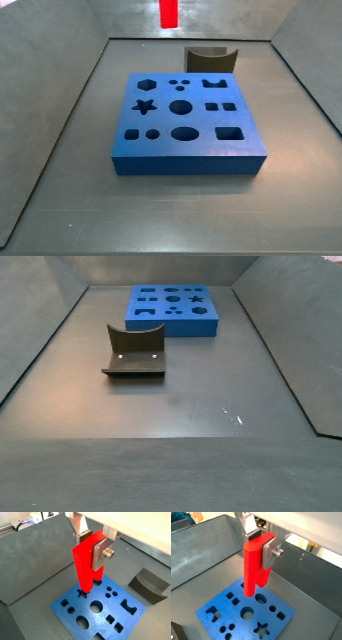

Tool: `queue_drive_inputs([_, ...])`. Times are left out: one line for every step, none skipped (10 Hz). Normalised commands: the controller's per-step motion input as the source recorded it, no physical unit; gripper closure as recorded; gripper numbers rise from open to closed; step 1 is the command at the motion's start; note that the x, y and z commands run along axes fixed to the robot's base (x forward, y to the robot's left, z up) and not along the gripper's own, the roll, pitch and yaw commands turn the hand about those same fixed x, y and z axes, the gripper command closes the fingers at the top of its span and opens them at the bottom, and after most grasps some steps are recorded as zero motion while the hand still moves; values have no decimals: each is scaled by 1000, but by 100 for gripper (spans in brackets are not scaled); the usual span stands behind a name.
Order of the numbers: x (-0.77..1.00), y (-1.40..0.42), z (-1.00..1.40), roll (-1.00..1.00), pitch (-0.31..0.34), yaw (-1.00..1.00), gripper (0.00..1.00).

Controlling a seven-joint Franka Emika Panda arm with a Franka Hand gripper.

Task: Insert the square-circle object.

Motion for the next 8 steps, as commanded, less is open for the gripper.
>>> queue_drive_inputs([-54,0,-174,0,-96,0,100])
queue_drive_inputs([60,0,-554,-136,-27,-654,100])
queue_drive_inputs([-31,-3,-526,-69,-93,-1000,100])
queue_drive_inputs([-49,0,-560,-60,-119,-1000,100])
queue_drive_inputs([-11,0,-491,-51,-73,-1000,100])
queue_drive_inputs([-17,-3,-471,-63,-86,-1000,100])
queue_drive_inputs([-49,-14,-491,-81,-120,-997,100])
queue_drive_inputs([-60,-23,-503,-84,-134,-986,100])
